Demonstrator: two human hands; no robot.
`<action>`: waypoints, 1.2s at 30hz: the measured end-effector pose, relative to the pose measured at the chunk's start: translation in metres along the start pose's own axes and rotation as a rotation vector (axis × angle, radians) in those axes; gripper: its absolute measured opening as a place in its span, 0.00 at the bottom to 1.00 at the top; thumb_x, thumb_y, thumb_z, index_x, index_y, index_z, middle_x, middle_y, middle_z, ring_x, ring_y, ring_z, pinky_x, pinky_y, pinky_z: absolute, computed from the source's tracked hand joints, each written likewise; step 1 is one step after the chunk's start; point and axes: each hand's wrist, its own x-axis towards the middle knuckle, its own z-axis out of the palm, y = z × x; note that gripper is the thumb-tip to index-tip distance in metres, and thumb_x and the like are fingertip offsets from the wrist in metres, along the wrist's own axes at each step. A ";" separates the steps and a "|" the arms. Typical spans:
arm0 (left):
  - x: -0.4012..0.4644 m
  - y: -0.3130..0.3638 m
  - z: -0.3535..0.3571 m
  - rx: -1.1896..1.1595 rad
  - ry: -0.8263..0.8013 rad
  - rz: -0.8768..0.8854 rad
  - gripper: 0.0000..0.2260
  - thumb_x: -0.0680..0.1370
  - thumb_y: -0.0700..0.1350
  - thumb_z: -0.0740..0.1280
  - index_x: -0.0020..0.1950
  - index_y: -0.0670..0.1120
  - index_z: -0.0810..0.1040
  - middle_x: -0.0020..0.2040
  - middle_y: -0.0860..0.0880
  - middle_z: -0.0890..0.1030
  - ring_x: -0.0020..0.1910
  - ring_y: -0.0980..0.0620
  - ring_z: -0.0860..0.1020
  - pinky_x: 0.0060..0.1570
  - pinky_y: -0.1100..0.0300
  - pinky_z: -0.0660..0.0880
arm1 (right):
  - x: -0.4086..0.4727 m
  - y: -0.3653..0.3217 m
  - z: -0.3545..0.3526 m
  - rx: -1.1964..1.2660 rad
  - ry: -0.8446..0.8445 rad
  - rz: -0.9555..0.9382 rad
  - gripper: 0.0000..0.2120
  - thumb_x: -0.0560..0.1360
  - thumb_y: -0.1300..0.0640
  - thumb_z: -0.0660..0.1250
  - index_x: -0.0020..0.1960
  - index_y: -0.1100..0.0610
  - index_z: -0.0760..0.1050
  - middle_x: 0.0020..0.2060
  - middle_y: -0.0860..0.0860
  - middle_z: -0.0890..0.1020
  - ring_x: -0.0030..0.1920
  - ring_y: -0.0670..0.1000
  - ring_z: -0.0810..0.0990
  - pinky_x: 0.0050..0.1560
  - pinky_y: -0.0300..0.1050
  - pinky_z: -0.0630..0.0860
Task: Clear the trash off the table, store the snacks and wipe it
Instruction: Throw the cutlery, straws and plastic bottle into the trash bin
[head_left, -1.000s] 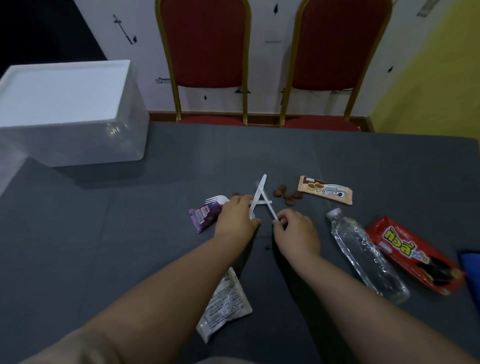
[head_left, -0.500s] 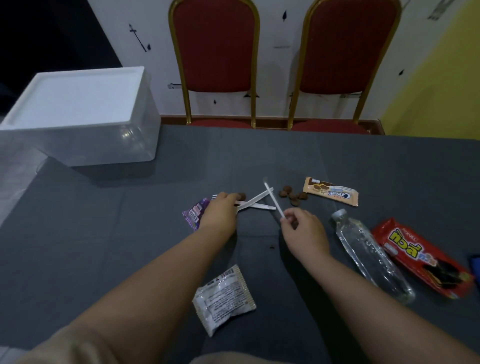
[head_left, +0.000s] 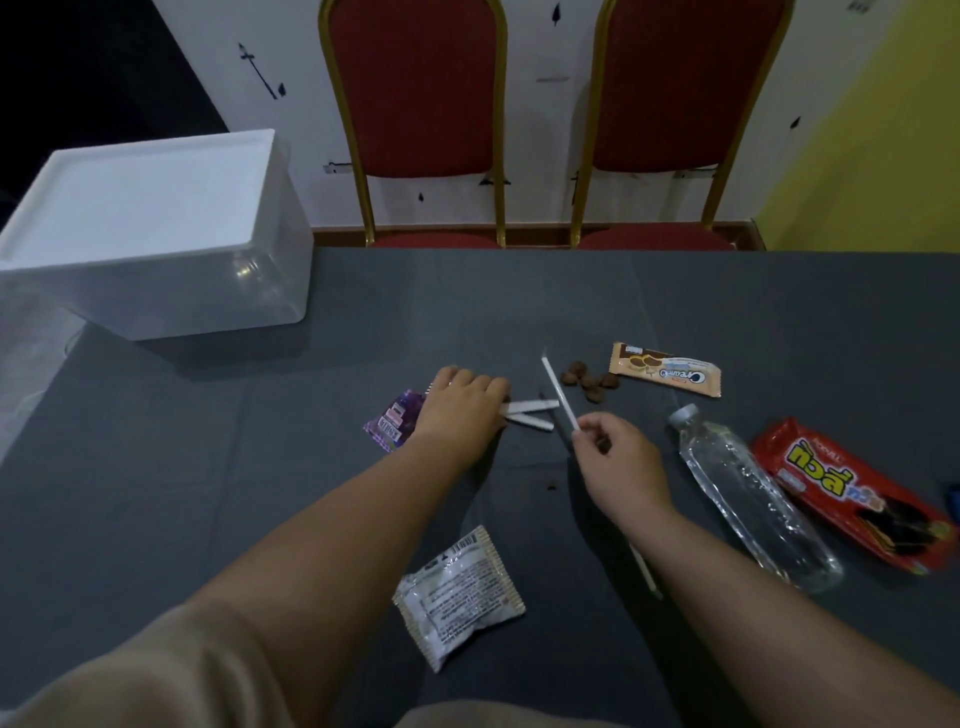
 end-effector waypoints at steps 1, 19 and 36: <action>0.002 -0.001 0.000 0.024 -0.018 0.020 0.12 0.79 0.49 0.59 0.61 0.48 0.70 0.61 0.48 0.76 0.61 0.45 0.71 0.64 0.54 0.59 | -0.001 0.001 0.000 0.004 -0.004 0.008 0.04 0.77 0.57 0.63 0.49 0.52 0.77 0.44 0.49 0.77 0.38 0.41 0.73 0.35 0.31 0.66; 0.006 0.013 -0.031 -0.261 -0.052 0.080 0.05 0.81 0.44 0.55 0.53 0.43 0.63 0.45 0.42 0.77 0.38 0.44 0.71 0.38 0.52 0.66 | -0.018 0.000 -0.006 0.169 0.140 0.192 0.05 0.78 0.55 0.62 0.48 0.49 0.76 0.41 0.45 0.80 0.43 0.48 0.78 0.40 0.40 0.73; -0.037 0.007 -0.048 -1.997 -0.157 -0.606 0.06 0.79 0.38 0.56 0.50 0.43 0.72 0.35 0.47 0.72 0.28 0.53 0.70 0.29 0.60 0.71 | -0.043 -0.091 0.040 0.515 0.186 0.142 0.08 0.76 0.62 0.60 0.48 0.53 0.76 0.36 0.47 0.81 0.34 0.45 0.78 0.37 0.41 0.73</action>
